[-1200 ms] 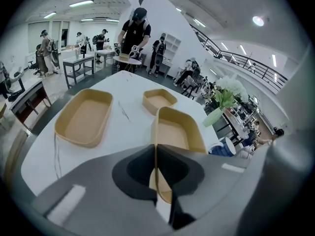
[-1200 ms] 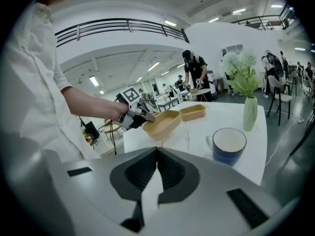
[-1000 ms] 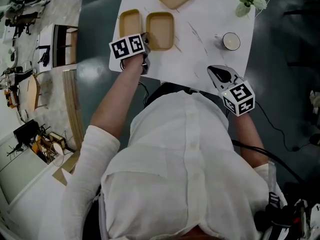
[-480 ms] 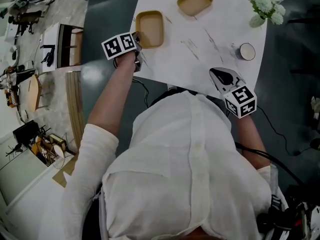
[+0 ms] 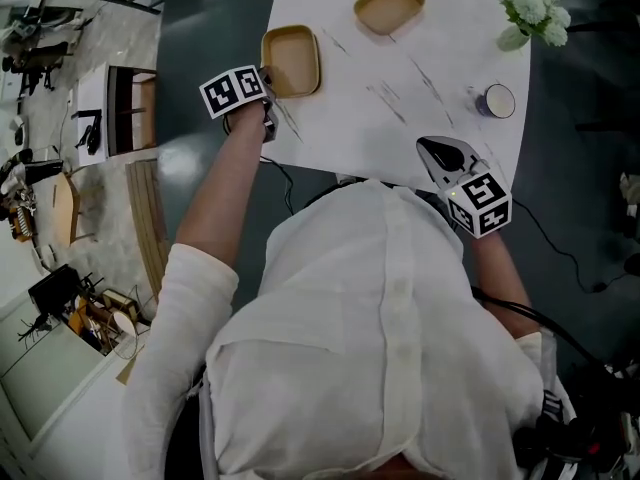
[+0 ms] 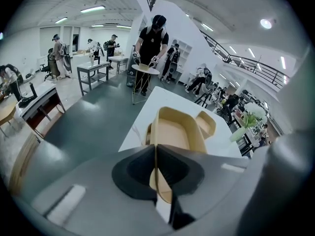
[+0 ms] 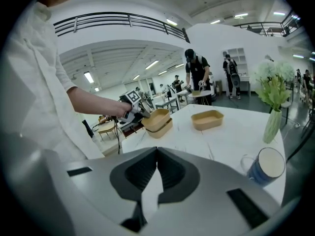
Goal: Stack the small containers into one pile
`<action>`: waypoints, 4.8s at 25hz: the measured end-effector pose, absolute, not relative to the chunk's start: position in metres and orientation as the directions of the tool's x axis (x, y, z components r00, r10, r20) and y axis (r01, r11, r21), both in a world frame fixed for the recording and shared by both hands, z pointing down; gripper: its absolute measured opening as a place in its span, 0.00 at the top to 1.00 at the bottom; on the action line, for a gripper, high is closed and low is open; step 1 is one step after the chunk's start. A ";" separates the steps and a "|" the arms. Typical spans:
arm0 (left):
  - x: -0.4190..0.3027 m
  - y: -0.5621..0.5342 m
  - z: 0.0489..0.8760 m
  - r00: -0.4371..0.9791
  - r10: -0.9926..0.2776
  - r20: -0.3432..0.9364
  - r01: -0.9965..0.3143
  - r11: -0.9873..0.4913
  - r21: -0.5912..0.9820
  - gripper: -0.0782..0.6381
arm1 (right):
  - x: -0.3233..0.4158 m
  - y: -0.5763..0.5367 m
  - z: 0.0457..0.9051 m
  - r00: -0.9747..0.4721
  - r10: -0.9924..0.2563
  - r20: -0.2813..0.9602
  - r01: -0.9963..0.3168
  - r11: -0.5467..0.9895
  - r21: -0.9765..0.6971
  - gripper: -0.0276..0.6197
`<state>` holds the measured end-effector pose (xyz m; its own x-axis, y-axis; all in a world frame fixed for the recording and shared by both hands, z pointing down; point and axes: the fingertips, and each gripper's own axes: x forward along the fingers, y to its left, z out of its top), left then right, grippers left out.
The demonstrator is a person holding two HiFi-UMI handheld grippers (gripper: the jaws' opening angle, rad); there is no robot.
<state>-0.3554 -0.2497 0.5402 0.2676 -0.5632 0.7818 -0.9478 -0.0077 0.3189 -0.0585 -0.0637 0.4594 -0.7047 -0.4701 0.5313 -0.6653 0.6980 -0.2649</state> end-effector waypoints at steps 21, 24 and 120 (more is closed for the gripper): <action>-0.350 -0.254 0.570 0.278 -0.509 0.815 -0.954 -0.050 0.294 0.86 | -0.074 -0.056 0.462 -0.651 -0.527 0.547 -0.732 0.625 -0.270 0.95; -0.351 -0.254 0.571 0.269 -0.509 0.818 -0.958 -0.056 0.280 0.86 | -0.074 -0.053 0.461 -0.647 -0.530 0.548 -0.736 0.621 -0.269 0.95; -0.032 -0.361 0.610 0.233 -0.297 0.926 -0.595 -0.797 -0.106 0.85 | 0.122 -0.049 0.508 -0.550 -0.604 0.577 -0.835 0.377 -0.401 0.95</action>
